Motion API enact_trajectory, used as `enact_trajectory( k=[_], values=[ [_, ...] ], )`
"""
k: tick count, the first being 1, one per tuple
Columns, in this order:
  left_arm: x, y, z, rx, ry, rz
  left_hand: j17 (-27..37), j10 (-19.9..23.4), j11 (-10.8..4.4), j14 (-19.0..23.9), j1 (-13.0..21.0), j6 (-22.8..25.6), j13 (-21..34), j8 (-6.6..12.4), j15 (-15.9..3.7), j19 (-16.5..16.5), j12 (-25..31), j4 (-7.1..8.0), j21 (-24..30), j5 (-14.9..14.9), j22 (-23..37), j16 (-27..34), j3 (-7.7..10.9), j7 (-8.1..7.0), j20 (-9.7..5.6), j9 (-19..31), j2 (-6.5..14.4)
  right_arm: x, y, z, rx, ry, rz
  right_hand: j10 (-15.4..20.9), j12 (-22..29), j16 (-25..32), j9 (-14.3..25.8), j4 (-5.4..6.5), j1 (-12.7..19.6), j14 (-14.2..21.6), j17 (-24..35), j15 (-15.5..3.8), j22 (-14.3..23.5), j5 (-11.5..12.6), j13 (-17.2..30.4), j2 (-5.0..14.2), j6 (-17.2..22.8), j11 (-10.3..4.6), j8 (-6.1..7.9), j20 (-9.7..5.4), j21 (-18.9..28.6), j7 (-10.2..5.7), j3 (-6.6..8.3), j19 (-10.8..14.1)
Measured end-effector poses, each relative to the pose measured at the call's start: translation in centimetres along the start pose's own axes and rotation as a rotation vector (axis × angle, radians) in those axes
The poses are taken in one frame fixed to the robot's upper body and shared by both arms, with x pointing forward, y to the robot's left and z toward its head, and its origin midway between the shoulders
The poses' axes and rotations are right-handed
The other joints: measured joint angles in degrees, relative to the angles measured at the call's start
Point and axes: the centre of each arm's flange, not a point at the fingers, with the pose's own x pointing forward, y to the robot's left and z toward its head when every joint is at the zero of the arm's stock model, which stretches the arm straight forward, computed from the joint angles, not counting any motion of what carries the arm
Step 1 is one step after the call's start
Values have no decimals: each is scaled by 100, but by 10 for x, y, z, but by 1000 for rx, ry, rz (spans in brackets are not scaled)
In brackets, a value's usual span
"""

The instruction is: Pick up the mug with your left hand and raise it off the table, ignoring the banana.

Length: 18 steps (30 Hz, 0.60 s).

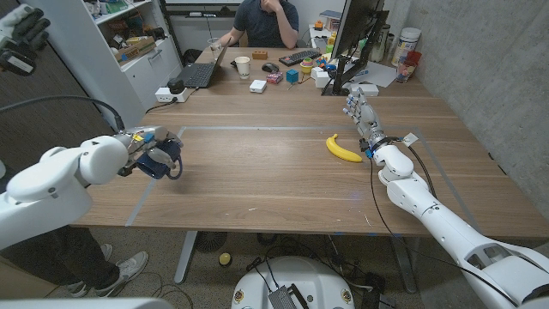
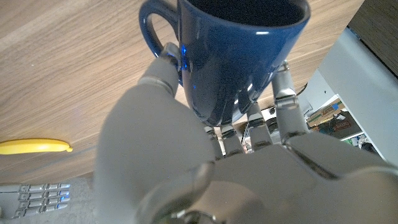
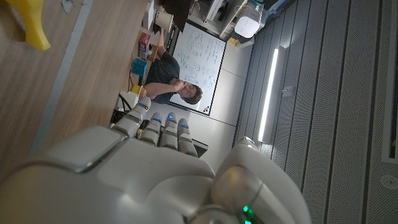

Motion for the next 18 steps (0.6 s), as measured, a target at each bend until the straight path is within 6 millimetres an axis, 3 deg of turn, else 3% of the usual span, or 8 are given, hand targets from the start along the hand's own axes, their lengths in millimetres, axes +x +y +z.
enact_trajectory(
  k=[18],
  values=[
    [-17,28,-11,-136,-48,93,0,55,5,49,-37,-30,0,-54,50,1,0,8,51,1,4,-3,-8,-31,-1,-1,37,-2,2,3,5,-15,5,0,0,0,0,0,0,0,0,0,0,-1,0,0,0,0,0,0,-44,0,0,0]
  ],
)
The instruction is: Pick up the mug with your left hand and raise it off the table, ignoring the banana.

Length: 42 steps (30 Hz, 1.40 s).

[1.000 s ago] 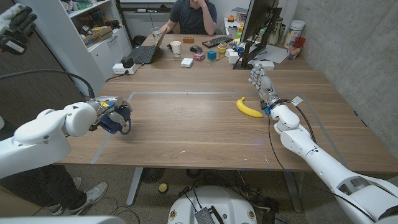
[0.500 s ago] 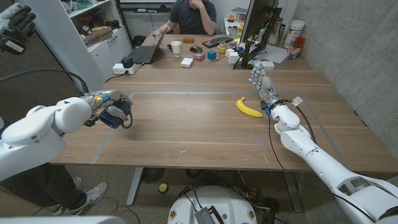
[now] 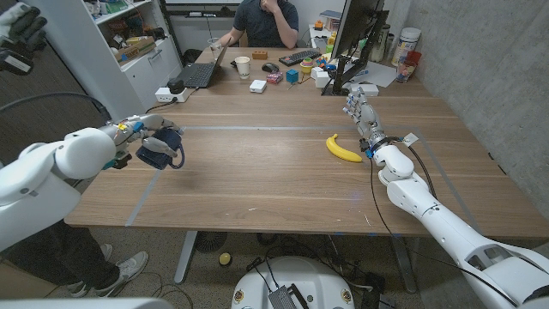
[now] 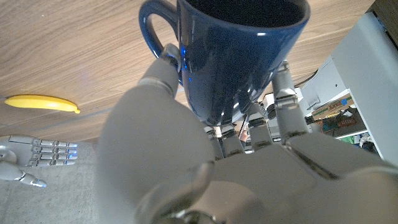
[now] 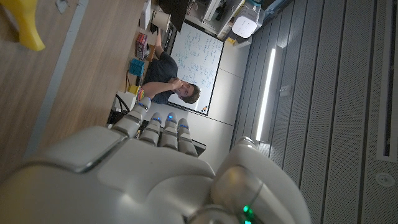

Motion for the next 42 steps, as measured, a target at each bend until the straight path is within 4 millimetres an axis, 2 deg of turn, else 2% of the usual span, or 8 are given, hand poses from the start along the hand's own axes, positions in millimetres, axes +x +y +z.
enact_trajectory(
  k=[9,21,25,38,42],
  values=[
    [-7,11,-1,-29,-20,43,2,32,32,34,-58,6,0,0,34,30,0,1,34,-3,0,-13,0,6,-30,0,58,-2,0,2,0,-6,-2,3,0,0,0,0,0,0,0,0,0,0,0,0,0,3,0,1,0,0,0,1],
    [-18,26,-4,-87,-57,111,2,103,42,62,-121,95,0,-17,62,41,0,24,90,-17,-3,-16,-24,94,-39,-1,121,-4,1,4,-1,-13,-3,11,0,0,0,0,0,0,0,0,0,-1,0,0,0,11,0,21,-39,0,0,21],
    [-20,29,-6,-102,-67,126,2,133,11,62,-152,116,0,-17,63,40,0,24,123,-21,-8,-27,-24,73,-39,-1,152,-5,1,4,-1,-15,-3,11,0,0,0,0,0,0,0,0,0,-1,0,0,0,11,0,21,-38,0,0,21],
    [-32,38,-6,-138,-105,184,1,186,20,62,-189,177,0,-42,62,41,0,24,123,-39,-26,-37,-24,134,-39,-1,189,-8,3,7,0,-21,-1,11,0,0,0,9,0,0,0,0,0,-5,0,0,0,11,0,21,-61,0,-41,20],
    [-35,39,-6,-142,-109,194,-1,186,20,90,-197,210,-1,-42,90,41,0,24,160,-40,-32,-38,-24,102,-39,-1,197,-9,3,7,0,-23,-2,11,0,0,0,9,0,0,0,0,0,-5,0,0,0,11,0,21,-61,0,-41,20]
  ],
)
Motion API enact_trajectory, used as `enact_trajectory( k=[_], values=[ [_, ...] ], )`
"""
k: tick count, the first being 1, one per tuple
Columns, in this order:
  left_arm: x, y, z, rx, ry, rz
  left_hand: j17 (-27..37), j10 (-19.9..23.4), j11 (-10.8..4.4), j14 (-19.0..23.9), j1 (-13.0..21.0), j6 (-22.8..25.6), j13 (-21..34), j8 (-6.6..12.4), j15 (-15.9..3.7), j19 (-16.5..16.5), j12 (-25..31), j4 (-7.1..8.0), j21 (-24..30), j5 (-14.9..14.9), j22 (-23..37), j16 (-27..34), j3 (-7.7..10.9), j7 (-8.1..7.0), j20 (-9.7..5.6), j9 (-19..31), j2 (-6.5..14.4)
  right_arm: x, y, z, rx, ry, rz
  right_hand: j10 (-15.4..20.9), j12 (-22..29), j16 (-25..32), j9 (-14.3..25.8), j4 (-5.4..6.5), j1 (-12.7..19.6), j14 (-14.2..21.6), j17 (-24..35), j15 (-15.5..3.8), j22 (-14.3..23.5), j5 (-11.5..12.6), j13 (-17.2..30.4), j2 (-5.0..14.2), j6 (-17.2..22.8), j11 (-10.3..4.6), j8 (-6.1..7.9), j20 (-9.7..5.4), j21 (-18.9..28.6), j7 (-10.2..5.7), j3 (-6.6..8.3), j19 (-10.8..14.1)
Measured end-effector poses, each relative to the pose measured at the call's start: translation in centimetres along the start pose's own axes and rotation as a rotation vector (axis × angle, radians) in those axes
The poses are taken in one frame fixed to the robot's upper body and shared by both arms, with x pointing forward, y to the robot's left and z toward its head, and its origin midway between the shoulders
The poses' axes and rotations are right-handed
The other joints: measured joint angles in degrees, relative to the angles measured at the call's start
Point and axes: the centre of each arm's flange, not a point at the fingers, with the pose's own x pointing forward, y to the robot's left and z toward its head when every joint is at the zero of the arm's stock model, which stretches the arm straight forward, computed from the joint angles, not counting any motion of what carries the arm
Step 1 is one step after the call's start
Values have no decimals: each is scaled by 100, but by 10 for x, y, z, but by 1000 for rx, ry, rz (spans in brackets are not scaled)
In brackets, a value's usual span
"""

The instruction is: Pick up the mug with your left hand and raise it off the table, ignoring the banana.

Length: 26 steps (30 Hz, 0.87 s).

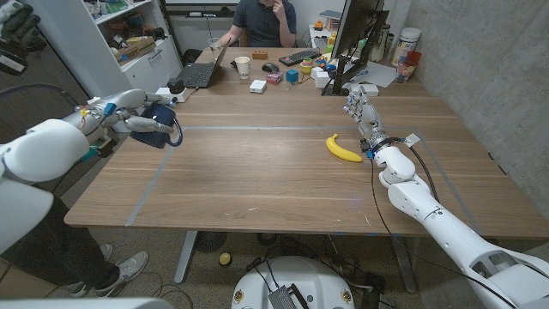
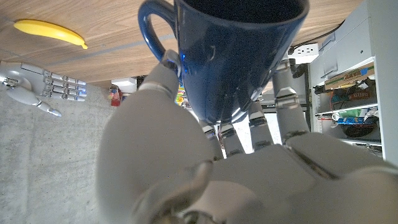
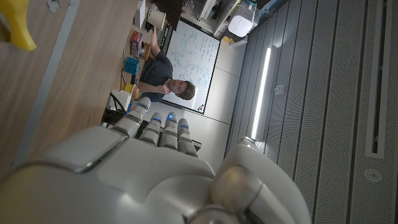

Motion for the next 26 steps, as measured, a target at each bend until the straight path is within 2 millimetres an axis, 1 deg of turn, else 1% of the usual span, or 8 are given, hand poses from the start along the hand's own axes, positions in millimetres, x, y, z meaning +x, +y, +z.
enact_trajectory(
  k=[4,7,17,20,26],
  values=[
    [-2,1,0,-5,-4,5,-2,0,0,0,-12,-1,0,0,0,0,0,0,0,-7,1,-12,0,1,0,8,12,-2,0,1,-1,-2,0,0,0,0,0,0,0,0,0,0,0,0,0,0,21,0,0,0,0,21,0,0],
    [-2,0,1,-3,-6,2,-2,-1,0,0,-12,29,0,0,0,0,0,0,0,7,1,-20,0,31,0,29,12,-3,0,2,-2,-4,1,0,0,0,0,0,0,22,0,22,0,0,0,0,21,0,0,21,0,21,0,21],
    [-6,-1,2,-7,-10,1,3,0,0,0,-12,29,0,-21,0,1,0,0,0,18,5,-22,0,31,0,29,12,-7,-1,3,-4,-7,-2,0,0,0,0,0,0,22,0,21,0,0,0,0,21,0,0,10,0,21,0,32],
    [-7,-1,2,-7,-9,0,2,19,-20,0,-15,60,0,-21,0,1,-49,0,0,18,5,-23,0,0,-1,29,15,-7,-1,4,-4,-8,-2,0,0,0,0,0,0,22,0,21,0,0,0,0,21,0,0,-11,0,21,0,53],
    [-9,-1,3,-6,-11,0,3,19,-20,0,-52,71,0,-21,0,2,-49,-5,-1,18,-18,-64,5,11,-2,28,52,-9,0,5,-4,-9,-1,0,0,0,0,0,0,22,0,21,0,0,0,0,21,0,0,-11,0,21,0,52]
  ],
)
